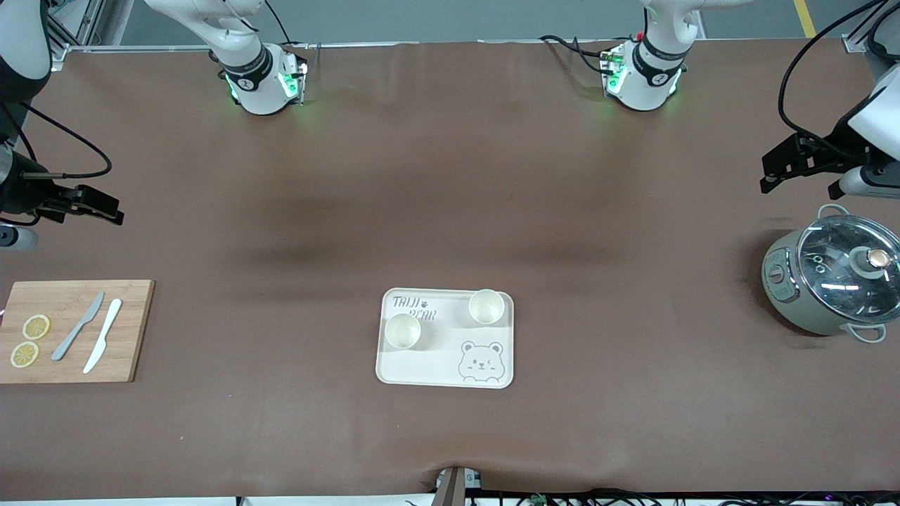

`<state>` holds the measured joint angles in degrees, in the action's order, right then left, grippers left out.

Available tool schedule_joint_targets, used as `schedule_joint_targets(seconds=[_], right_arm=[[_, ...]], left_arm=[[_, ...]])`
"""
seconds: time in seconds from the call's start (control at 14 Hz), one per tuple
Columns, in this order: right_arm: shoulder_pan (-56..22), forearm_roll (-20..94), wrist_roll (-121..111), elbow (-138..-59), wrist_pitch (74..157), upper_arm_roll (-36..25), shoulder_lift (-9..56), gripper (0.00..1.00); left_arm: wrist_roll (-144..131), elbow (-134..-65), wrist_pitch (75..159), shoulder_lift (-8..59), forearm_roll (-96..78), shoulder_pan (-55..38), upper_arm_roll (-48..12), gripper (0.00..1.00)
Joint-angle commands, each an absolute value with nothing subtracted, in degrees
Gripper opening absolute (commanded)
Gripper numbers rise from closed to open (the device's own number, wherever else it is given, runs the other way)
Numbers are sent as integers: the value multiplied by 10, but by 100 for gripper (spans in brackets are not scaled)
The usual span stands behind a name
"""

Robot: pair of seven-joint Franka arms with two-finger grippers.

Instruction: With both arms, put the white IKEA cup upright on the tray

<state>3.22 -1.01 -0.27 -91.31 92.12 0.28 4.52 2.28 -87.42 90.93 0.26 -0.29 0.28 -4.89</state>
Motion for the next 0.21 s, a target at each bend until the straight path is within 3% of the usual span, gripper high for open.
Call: schedule_joint_targets(seconds=[0.0, 0.14], right_arm=[[40, -15, -8, -933, 929, 11, 28, 100], [40, -15, -8, -933, 930, 11, 29, 100]], left_arm=[[17, -879, 911, -6, -18, 5, -48, 100], [17, -879, 911, -6, -18, 5, -48, 100]])
